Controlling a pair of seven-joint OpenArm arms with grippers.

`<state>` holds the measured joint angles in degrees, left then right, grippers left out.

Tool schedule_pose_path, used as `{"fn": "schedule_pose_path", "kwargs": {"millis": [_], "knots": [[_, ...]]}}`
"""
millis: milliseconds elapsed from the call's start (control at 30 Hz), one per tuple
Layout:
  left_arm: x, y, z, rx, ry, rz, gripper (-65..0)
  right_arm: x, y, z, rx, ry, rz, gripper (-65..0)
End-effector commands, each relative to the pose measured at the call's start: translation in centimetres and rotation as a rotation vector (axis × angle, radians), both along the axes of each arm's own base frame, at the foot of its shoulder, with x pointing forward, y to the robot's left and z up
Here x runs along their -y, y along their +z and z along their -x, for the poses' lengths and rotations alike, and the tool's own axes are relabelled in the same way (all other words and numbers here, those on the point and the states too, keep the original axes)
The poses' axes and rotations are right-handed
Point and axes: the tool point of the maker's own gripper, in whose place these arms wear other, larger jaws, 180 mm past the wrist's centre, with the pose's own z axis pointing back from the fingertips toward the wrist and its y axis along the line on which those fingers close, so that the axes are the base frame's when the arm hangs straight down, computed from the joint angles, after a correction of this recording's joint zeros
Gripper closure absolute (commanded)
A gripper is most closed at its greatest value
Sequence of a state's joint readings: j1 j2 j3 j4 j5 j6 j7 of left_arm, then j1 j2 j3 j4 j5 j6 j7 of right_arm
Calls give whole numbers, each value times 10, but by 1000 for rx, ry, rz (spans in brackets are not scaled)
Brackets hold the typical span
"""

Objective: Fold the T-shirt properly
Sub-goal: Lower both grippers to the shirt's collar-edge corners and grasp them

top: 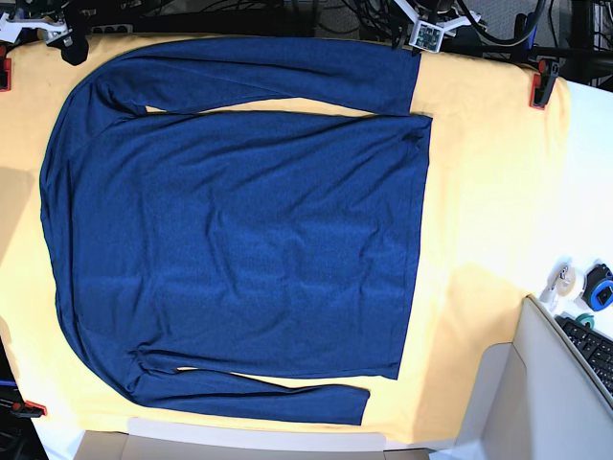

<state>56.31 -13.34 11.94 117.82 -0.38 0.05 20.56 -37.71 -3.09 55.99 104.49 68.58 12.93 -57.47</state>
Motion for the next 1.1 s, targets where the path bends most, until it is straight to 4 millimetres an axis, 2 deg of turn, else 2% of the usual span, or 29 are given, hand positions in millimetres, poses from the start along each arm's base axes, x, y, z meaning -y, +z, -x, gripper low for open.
{"fn": "schedule_pose_path", "kwargs": {"millis": [0,267,400,600,733,800,867,1000,1067], "knots": [[0,7,-1,23,-2,3,-165,1,6,-2,16,10,24,-302],[3,7,-7,23,40,65,-165,-25,-1,-28,59,69,-33,-302],[-9,4,-9,-11,105,90,-165,-34,-10,-32,58,79,-70,-302],[-31,7,-14,-1,183,102,-165,-48,-33,-26,12,85,-143,-301],[-34,11,-16,11,193,104,-165,-49,-46,-20,-51,108,-116,-293],[-36,13,-18,15,219,131,-165,-54,-50,-19,-76,130,-108,-242],[-41,15,-19,13,271,174,-165,-56,-52,-20,-83,138,-102,-148],[-51,19,-23,12,356,274,-165,-60,-56,-18,-97,140,-105,-4],[-51,27,-28,26,359,353,-165,-62,-58,-17,-109,153,-103,0]]}}
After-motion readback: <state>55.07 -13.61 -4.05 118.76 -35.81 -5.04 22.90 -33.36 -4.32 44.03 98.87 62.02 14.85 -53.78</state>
